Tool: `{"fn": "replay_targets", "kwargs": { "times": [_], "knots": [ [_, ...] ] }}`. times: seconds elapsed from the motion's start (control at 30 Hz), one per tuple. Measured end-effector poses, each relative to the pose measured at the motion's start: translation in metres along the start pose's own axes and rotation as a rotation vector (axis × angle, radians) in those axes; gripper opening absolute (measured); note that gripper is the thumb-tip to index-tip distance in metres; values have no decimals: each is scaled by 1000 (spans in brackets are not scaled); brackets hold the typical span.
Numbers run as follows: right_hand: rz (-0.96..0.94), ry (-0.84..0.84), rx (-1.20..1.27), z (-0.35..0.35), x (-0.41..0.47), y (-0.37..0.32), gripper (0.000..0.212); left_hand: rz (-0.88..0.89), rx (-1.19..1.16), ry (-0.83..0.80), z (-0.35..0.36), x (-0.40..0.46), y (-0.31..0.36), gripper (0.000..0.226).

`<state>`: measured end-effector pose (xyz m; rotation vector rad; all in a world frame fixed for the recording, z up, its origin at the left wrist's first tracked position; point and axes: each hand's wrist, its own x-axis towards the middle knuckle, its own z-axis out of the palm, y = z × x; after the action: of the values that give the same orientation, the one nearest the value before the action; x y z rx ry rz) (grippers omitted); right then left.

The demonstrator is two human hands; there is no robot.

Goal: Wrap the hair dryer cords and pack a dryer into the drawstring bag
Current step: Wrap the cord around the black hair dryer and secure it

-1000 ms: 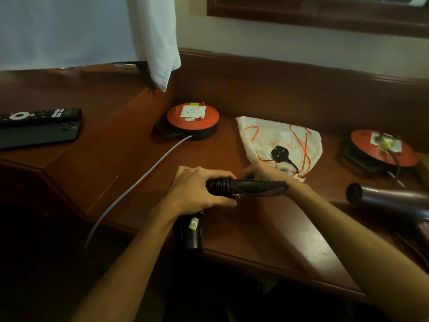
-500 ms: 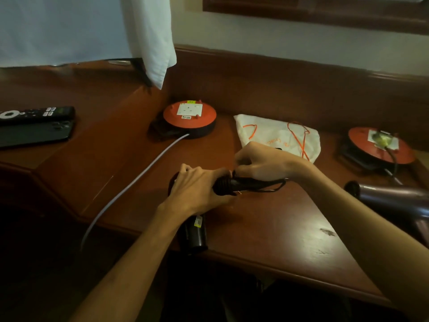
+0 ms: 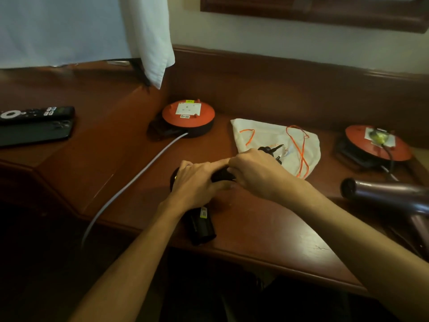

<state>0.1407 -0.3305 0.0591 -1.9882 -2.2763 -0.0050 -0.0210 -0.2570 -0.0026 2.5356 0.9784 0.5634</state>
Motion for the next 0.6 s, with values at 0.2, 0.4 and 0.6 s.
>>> {"fn": "replay_targets", "kwargs": {
  "times": [0.2, 0.4, 0.6],
  "knots": [
    [90, 170, -100, -36, -11, 39, 35, -60, -22, 31, -5, 1, 5, 50],
    [-100, 81, 97, -23, -29, 29, 21, -170, -32, 17, -10, 11, 3, 53],
    [-242, 121, 111, 31, -49, 14, 19, -162, -282, -65, -24, 8, -7, 42]
  ]
}}
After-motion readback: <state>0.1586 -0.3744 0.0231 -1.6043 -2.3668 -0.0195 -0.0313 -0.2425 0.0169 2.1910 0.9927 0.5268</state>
